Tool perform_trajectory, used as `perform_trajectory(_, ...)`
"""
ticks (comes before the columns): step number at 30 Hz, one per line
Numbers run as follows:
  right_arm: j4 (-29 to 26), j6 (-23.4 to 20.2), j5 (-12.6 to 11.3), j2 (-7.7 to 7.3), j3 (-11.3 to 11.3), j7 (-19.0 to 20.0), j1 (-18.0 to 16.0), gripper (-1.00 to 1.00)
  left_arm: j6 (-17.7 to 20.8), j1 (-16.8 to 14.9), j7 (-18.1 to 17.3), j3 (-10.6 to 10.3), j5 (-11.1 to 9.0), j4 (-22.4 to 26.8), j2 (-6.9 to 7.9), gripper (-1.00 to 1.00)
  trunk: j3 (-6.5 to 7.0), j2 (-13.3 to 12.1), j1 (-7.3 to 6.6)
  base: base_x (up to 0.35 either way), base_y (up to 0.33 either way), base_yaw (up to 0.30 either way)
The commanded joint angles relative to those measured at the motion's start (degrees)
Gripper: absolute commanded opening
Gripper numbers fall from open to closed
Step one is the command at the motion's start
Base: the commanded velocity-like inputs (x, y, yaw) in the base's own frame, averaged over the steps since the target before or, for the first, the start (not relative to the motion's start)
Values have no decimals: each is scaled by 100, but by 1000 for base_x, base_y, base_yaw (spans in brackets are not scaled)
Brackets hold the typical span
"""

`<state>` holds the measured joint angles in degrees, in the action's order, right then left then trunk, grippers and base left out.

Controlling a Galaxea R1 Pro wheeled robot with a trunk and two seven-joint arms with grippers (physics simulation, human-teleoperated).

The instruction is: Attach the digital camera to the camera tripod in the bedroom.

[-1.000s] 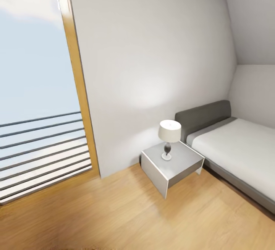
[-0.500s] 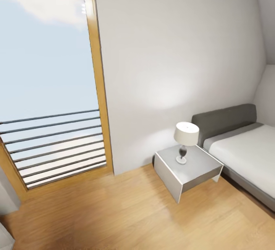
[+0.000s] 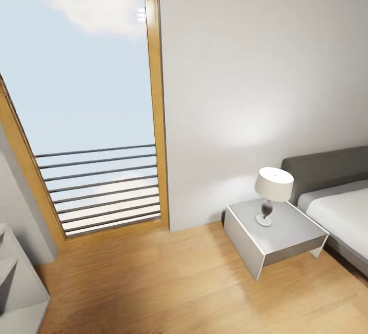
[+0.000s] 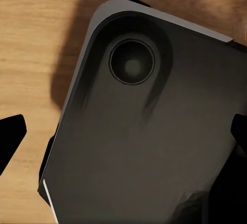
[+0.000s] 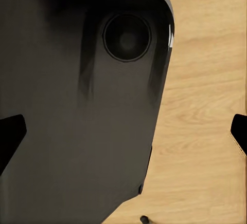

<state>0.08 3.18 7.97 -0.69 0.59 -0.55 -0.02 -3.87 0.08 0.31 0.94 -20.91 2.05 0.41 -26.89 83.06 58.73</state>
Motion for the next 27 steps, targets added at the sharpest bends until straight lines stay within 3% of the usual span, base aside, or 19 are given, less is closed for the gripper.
perform_trajectory(1,1,16,46,-1,2,-4,0,100,-8,1,3,6,-17,6,0,100,-4,2,0,0,0,273)
perform_trajectory(27,1,16,46,-1,2,-1,-2,100,-7,1,4,5,-18,6,-6,100,-4,2,0,0,0,273)
